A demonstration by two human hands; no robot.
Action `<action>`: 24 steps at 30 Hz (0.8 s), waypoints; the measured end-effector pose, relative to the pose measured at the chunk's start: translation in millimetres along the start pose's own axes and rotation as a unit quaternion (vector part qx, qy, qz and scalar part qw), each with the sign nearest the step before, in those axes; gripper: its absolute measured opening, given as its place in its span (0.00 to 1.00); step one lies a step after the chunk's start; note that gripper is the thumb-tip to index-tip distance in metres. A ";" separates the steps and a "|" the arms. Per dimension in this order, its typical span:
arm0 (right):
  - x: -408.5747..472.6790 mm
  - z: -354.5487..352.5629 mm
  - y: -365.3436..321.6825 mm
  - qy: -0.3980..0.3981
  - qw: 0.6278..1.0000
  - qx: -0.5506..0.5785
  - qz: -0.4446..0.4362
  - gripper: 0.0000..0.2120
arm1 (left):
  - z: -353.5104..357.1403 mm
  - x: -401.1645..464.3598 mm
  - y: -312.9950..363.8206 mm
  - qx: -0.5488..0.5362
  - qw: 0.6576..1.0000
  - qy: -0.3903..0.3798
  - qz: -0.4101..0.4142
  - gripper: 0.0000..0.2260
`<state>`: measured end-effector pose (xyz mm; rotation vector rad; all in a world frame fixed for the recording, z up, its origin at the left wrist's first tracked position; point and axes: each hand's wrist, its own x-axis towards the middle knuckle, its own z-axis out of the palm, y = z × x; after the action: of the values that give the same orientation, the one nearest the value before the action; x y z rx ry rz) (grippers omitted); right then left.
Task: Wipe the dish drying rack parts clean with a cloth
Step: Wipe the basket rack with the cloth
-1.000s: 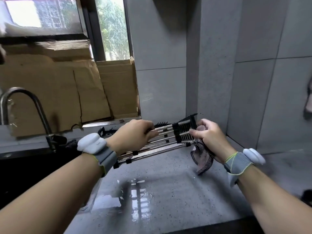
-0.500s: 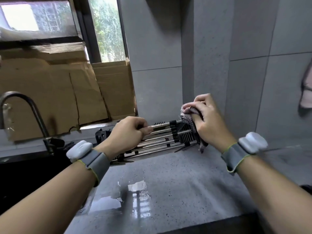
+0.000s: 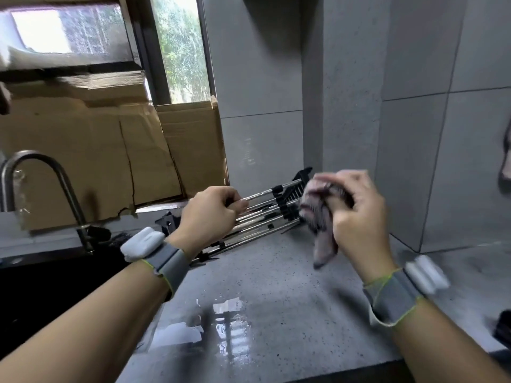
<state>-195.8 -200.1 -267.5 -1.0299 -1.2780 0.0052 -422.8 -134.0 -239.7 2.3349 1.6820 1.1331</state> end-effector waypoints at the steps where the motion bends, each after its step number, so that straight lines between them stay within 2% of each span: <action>1: 10.6 5.3 -6.3 0.037 0.999 -0.012 -0.011 0.17 | 2.5 -1.2 3.4 0.005 1.000 0.000 -0.004 0.14; 3: 23.7 21.9 -6.8 0.042 0.995 -0.088 -0.029 0.15 | 7.3 -4.8 10.4 0.012 1.000 0.005 -0.008 0.15; 6: 16.1 51.1 8.7 -0.006 0.984 -0.178 -0.011 0.14 | 17.1 -6.5 17.3 -0.005 0.999 -0.021 -0.024 0.16; 8: 4.3 61.3 12.1 -0.031 0.984 -0.174 -0.012 0.16 | 20.6 -7.2 23.7 -0.088 0.991 -0.052 -0.083 0.20; 9: -1.0 64.9 11.9 -0.045 0.986 -0.162 -0.024 0.17 | 19.3 -7.3 27.0 -0.176 0.974 -0.066 -0.124 0.22; 11: -12.7 71.1 8.5 -0.101 0.984 -0.131 -0.070 0.19 | 15.7 -7.4 33.4 -0.343 0.916 -0.088 -0.190 0.27; 13: -29.8 79.0 3.0 -0.184 0.971 -0.097 -0.120 0.21 | 12.0 -6.1 35.9 -0.413 0.875 -0.136 -0.214 0.31; 15: -42.9 83.9 1.9 -0.241 0.958 -0.048 -0.145 0.18 | 9.8 -5.4 33.3 -0.461 0.840 -0.160 -0.238 0.32; 18: -46.5 78.2 5.3 -0.320 0.932 -0.013 -0.168 0.19 | 8.0 -4.4 20.5 -0.480 0.816 -0.161 -0.278 0.33; 19: -43.2 75.8 6.1 -0.328 0.930 -0.010 -0.167 0.21 | 6.3 -4.5 19.3 -0.486 0.812 -0.158 -0.282 0.33; 21: -32.1 75.1 6.4 -0.275 0.951 -0.013 -0.138 0.23 | 3.5 -4.1 21.2 -0.514 0.797 -0.152 -0.280 0.32; 23: -24.0 77.4 1.0 -0.209 0.971 -0.037 -0.108 0.20 | 2.3 -2.6 26.1 -0.558 0.767 -0.153 -0.277 0.28; 24: -23.6 79.3 -2.2 -0.202 0.972 -0.048 -0.110 0.19 | 2.2 -1.7 28.0 -0.575 0.751 -0.164 -0.280 0.28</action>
<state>-267.0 -164.3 -289.9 -0.9941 -1.7746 -0.0181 -399.3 -146.2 -230.0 1.0489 0.9212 1.0415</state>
